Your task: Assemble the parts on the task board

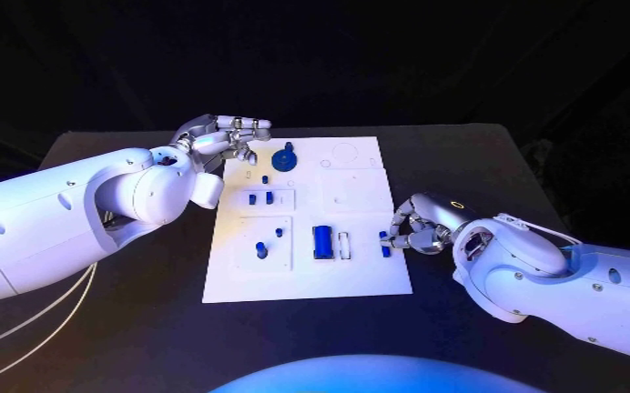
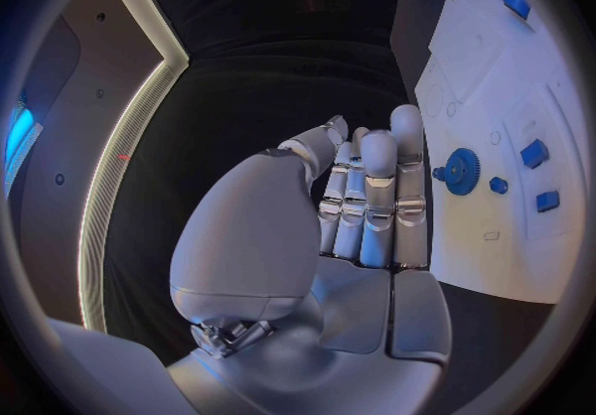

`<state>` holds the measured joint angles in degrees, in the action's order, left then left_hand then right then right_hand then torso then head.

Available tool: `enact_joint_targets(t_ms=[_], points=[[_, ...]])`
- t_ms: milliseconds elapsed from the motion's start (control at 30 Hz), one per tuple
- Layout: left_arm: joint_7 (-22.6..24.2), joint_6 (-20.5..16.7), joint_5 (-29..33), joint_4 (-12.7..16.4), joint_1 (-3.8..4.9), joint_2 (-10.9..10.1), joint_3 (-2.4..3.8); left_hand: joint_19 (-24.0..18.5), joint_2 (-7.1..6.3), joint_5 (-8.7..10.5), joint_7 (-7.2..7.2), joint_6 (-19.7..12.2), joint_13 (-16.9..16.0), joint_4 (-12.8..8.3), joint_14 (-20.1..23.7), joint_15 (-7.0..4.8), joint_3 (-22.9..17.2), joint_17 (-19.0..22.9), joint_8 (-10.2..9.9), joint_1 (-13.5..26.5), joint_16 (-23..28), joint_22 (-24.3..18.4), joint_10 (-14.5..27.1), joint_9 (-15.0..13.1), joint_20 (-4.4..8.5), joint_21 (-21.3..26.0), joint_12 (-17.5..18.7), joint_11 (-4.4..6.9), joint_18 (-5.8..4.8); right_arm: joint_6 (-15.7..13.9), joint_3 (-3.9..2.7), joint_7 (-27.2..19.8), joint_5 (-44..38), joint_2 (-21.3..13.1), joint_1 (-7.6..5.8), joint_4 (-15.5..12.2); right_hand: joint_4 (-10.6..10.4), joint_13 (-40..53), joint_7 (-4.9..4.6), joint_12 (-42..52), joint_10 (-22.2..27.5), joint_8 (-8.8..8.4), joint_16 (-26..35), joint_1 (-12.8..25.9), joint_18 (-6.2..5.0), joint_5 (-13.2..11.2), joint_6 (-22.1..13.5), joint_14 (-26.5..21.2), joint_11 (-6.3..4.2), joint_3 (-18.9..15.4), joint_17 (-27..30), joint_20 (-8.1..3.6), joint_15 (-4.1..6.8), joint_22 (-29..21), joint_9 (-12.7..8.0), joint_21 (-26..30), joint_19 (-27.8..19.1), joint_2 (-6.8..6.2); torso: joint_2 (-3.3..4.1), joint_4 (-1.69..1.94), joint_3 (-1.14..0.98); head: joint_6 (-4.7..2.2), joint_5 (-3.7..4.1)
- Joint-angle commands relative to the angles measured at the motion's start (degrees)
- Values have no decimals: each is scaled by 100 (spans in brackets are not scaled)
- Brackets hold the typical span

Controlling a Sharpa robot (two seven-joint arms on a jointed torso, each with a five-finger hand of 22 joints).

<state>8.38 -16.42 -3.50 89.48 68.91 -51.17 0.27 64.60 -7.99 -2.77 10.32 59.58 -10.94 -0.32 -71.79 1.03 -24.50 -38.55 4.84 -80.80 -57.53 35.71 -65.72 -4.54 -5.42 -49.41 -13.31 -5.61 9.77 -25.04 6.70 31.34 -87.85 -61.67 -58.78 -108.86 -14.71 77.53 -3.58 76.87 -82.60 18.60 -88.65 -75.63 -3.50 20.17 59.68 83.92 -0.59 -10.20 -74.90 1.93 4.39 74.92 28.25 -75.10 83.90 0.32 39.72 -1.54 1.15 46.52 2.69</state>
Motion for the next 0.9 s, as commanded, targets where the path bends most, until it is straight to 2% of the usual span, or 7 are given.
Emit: enact_joint_targets(t_ms=[33, 467, 733, 800, 900], points=[[21, 109, -19, 17, 2, 4, 2, 2, 2, -17, -12, -36, -9, 5, 31, -8, 28, 7, 20, 52, -31, -5, 51, 7, -47, 27, -36, 1, 78, 115, 0, 98, -111, 60, 41, 48, -18, 188, 9, -24, -40, -31, -6, 52, 82, 23, 53, 545, -10, -11, -1228, 19, -18, 1148, -9, 5, 205, 12, -1, -5, 3, 7, -10], [9, 120, -25, 25, 3, -9, 2, 2, 2, -17, -12, -36, -9, 5, 31, -8, 28, 7, 20, 52, -31, -5, 51, 7, -47, 27, -36, 1, 78, 301, 2, 145, -136, 170, 109, 142, -26, 191, 31, -25, -43, -22, -5, 21, 84, 47, 112, 545, -24, -22, -1227, 16, -10, 1151, -3, -3, 208, 11, -3, -12, 2, 26, -18], [-1, 133, -26, 30, 3, -13, 1, 2, 10, -17, -8, -54, -16, 1, 39, -4, 38, 11, 33, 56, -43, -10, 79, 10, -52, 35, -59, -4, 79, 469, 8, 218, -359, 275, 138, 219, 58, 198, 66, -25, -49, -32, -8, -190, 85, 53, 166, 546, -57, -5, -1234, -4, 18, 1155, 6, -13, 213, -10, -5, -4, 3, 35, -22], [-4, 136, -26, 31, 3, -15, 1, 2, 10, -17, -8, -54, -16, 1, 39, -4, 38, 11, 33, 56, -43, -10, 79, 10, -52, 35, -59, -4, 79, 523, 9, 244, -476, 304, 147, 249, 117, 196, 72, -32, -46, -46, -8, -312, 86, -17, 173, 547, -64, 23, -1235, -13, 26, 1156, 6, -12, 213, -11, -5, -3, 2, 39, -24], [-8, 140, -26, 33, 3, -18, 1, 2, 12, -17, -7, -54, -17, 3, 38, -3, 40, 10, 34, 60, -46, -10, 81, 10, -53, 36, -62, -4, 79, 592, 11, 274, -634, 342, 158, 288, 223, 194, 78, -45, -41, -73, -5, -538, 87, -379, 188, 545, -72, 122, -1230, -26, 37, 1157, 2, -12, 214, 16, -6, -6, 2, 41, -26]])
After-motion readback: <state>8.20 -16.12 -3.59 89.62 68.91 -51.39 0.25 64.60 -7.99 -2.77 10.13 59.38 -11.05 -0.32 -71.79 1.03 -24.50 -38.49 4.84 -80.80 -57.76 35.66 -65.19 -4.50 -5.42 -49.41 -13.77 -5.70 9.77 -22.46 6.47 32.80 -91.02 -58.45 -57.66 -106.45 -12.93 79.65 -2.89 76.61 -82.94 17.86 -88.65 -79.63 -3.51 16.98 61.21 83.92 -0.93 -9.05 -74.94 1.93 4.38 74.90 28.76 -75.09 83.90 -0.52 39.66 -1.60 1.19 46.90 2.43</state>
